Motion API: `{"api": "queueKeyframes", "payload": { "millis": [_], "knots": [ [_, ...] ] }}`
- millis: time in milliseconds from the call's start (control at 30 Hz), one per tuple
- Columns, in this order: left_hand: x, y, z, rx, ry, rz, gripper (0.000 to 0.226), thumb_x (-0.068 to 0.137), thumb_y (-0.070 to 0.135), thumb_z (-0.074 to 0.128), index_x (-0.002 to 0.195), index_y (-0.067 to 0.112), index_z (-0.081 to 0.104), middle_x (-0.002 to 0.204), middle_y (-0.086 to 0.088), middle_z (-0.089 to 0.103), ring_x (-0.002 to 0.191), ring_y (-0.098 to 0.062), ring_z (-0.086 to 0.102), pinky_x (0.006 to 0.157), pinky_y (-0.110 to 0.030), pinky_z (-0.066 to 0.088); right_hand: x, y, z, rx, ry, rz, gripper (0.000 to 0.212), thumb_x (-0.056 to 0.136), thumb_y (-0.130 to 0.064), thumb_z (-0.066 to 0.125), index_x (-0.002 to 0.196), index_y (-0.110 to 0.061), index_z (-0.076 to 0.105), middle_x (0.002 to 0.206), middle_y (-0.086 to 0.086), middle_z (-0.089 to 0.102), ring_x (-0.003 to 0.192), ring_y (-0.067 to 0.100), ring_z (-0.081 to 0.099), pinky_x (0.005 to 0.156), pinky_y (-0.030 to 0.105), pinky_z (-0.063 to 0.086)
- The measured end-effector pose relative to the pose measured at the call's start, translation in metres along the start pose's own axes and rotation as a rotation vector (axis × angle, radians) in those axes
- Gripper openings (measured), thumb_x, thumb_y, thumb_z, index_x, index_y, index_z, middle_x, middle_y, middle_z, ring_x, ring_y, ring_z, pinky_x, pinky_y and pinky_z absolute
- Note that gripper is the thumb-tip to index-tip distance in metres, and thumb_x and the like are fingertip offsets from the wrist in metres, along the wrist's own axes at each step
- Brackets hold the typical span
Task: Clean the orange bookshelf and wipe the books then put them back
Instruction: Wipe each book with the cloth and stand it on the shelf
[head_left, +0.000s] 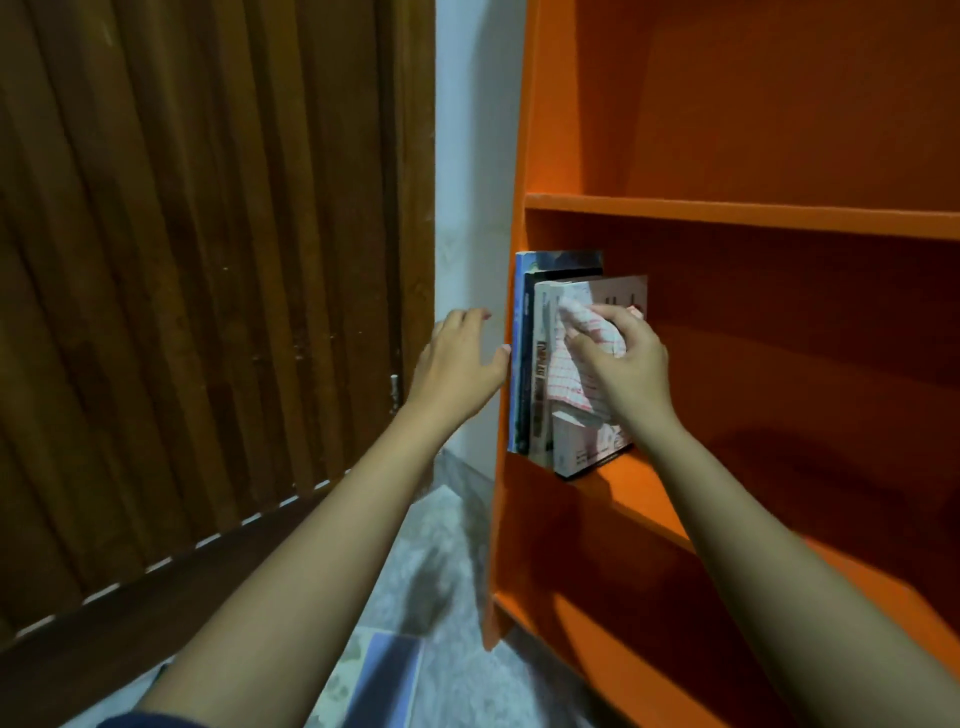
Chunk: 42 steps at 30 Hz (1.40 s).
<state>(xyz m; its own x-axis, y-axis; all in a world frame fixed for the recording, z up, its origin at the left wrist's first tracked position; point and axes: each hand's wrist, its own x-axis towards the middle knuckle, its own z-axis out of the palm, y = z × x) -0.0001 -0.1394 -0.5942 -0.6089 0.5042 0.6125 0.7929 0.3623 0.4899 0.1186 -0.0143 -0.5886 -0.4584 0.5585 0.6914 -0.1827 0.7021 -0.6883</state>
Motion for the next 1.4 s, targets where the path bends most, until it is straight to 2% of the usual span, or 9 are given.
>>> {"api": "queueKeyframes", "payload": {
  "millis": [200,300,500,600,667,833,1033,1233,1400],
  "knots": [
    [-0.071,-0.105,0.008,0.034,-0.132,-0.289,0.044,0.092,0.032,0.053,0.132,0.014,0.045,0.133,-0.008,0.049,0.123,-0.025,0.046,0.099,-0.043,0.044,-0.078,0.037,0.107,0.023,-0.208,0.104,0.022,0.076,-0.025,0.063,0.097,-0.024,0.069,0.101,-0.003,0.067,0.103,0.021,0.059,0.088,0.038,0.048],
    [-0.117,-0.168,0.024,0.001,-0.215,-0.488,0.041,0.091,0.027,0.056,0.128,0.01,0.049,0.13,-0.012,0.052,0.12,-0.028,0.049,0.099,-0.036,0.042,-0.132,0.077,0.157,0.02,-0.367,0.285,0.02,0.079,-0.015,0.066,0.094,-0.027,0.068,0.091,-0.007,0.064,0.091,0.016,0.061,0.075,0.025,0.044],
    [-0.219,-0.284,0.066,-0.059,-0.406,-0.882,0.032,0.091,0.021,0.057,0.119,0.006,0.053,0.111,-0.017,0.062,0.091,-0.024,0.059,0.075,-0.026,0.044,-0.235,0.172,0.225,-0.056,-0.73,0.674,0.015,0.082,-0.025,0.066,0.093,-0.033,0.061,0.097,-0.009,0.064,0.093,0.014,0.059,0.076,0.024,0.043],
    [-0.264,-0.331,0.092,-0.024,-0.49,-1.017,0.033,0.092,0.025,0.055,0.117,0.004,0.053,0.114,-0.017,0.061,0.104,-0.029,0.059,0.081,-0.032,0.046,-0.276,0.209,0.239,-0.078,-0.81,0.774,0.009,0.084,-0.026,0.064,0.092,-0.029,0.061,0.098,-0.002,0.064,0.096,0.02,0.059,0.073,0.021,0.043],
    [-0.289,-0.353,0.108,-0.051,-0.544,-1.103,0.038,0.093,0.026,0.054,0.123,0.004,0.048,0.121,-0.017,0.057,0.109,-0.032,0.056,0.084,-0.035,0.046,-0.295,0.228,0.246,-0.083,-0.819,0.821,0.008,0.083,-0.029,0.063,0.09,-0.027,0.06,0.095,-0.001,0.064,0.095,0.021,0.06,0.072,0.018,0.042],
    [-0.332,-0.387,0.141,-0.102,-0.593,-1.205,0.04,0.096,0.023,0.05,0.13,0.004,0.043,0.127,-0.019,0.052,0.112,-0.032,0.055,0.079,-0.03,0.045,-0.333,0.28,0.267,-0.108,-0.825,1.021,0.019,0.091,-0.008,0.054,0.091,-0.026,0.061,0.107,0.005,0.063,0.105,0.028,0.057,0.096,0.039,0.044],
    [-0.351,-0.401,0.157,-0.166,-0.59,-1.237,0.041,0.094,0.015,0.05,0.133,0.005,0.041,0.126,-0.02,0.054,0.11,-0.034,0.056,0.081,-0.034,0.048,-0.361,0.308,0.289,-0.097,-0.786,1.169,0.017,0.085,-0.022,0.064,0.102,-0.023,0.064,0.112,0.007,0.066,0.106,0.027,0.059,0.099,0.047,0.044],
    [-0.354,-0.406,0.149,-0.161,-0.565,-1.239,0.036,0.096,0.023,0.047,0.127,0.006,0.045,0.125,-0.018,0.056,0.111,-0.032,0.056,0.087,-0.037,0.048,-0.363,0.284,0.299,-0.082,-0.631,1.138,0.008,0.081,-0.029,0.069,0.087,-0.028,0.063,0.093,-0.002,0.068,0.089,0.018,0.063,0.081,0.038,0.053],
    [-0.349,-0.392,0.124,-0.255,-0.472,-1.25,0.043,0.096,0.019,0.049,0.135,0.007,0.037,0.131,-0.016,0.052,0.114,-0.031,0.054,0.085,-0.031,0.047,-0.336,0.248,0.301,-0.045,-0.626,1.002,0.004,0.085,-0.025,0.06,0.083,-0.029,0.06,0.09,-0.005,0.063,0.085,0.015,0.057,0.075,0.025,0.041]
  ]
}}
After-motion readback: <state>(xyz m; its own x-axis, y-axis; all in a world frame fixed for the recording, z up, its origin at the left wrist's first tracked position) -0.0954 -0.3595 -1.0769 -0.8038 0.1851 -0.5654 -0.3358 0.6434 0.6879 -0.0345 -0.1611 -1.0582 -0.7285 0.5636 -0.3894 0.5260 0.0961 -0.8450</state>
